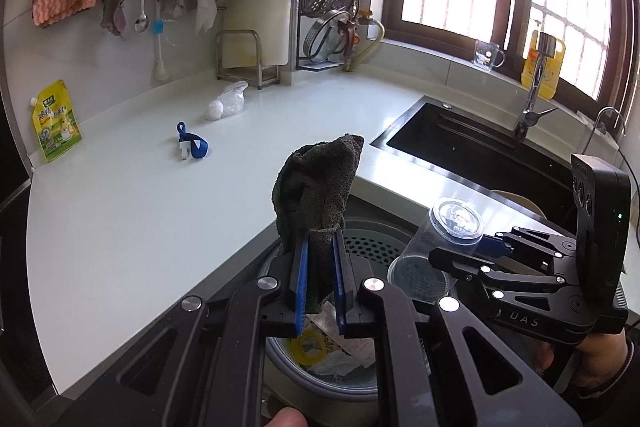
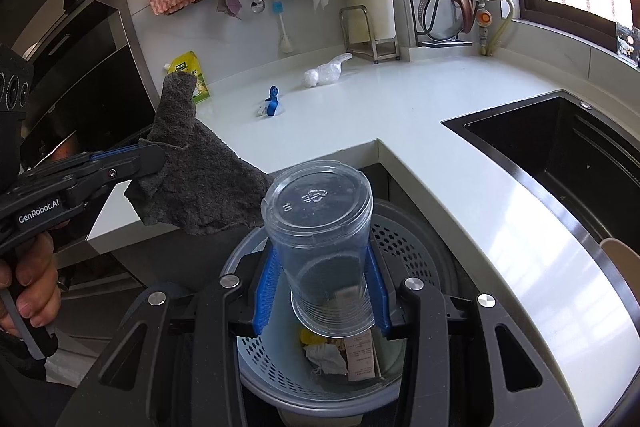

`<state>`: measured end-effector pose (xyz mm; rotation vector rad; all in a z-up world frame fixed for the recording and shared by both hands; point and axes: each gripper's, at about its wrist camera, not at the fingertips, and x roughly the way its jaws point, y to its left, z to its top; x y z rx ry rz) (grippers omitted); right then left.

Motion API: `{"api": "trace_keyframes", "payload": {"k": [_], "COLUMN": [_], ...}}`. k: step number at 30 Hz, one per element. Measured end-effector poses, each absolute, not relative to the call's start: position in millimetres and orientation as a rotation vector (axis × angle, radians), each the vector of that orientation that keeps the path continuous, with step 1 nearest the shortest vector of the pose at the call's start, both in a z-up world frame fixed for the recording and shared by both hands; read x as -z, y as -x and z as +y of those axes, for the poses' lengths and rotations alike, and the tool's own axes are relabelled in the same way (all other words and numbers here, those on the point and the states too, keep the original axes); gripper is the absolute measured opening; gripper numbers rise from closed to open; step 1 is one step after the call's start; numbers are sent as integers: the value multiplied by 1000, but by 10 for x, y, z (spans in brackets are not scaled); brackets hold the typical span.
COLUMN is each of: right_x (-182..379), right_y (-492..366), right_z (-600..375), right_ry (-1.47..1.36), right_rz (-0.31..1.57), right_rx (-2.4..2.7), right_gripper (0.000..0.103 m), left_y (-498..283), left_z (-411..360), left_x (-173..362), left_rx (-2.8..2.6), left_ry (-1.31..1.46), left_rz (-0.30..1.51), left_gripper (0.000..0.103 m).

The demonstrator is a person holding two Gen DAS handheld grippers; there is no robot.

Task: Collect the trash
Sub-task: 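Carry the cloth and cup over the grey bin and open both tools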

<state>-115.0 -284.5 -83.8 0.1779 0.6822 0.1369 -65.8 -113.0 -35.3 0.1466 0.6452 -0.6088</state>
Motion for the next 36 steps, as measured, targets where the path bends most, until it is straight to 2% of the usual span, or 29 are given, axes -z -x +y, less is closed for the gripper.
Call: {"api": "trace_keyframes", "payload": {"k": [11,36], "right_x": [981,1248], "right_y": [1238,1094], "right_z": [-2903,-2985], "right_ry": [-213,-249], "right_rz": [706,756], "right_rx": [-105,-119], "right_gripper": [38,38], "left_y": [669,546], "left_z": [-1224,-1431], "left_x": [610,817], "left_rx": [646,665], "left_ry": [-135,-159], "left_rz": [713,766], "left_gripper": [11,11]}}
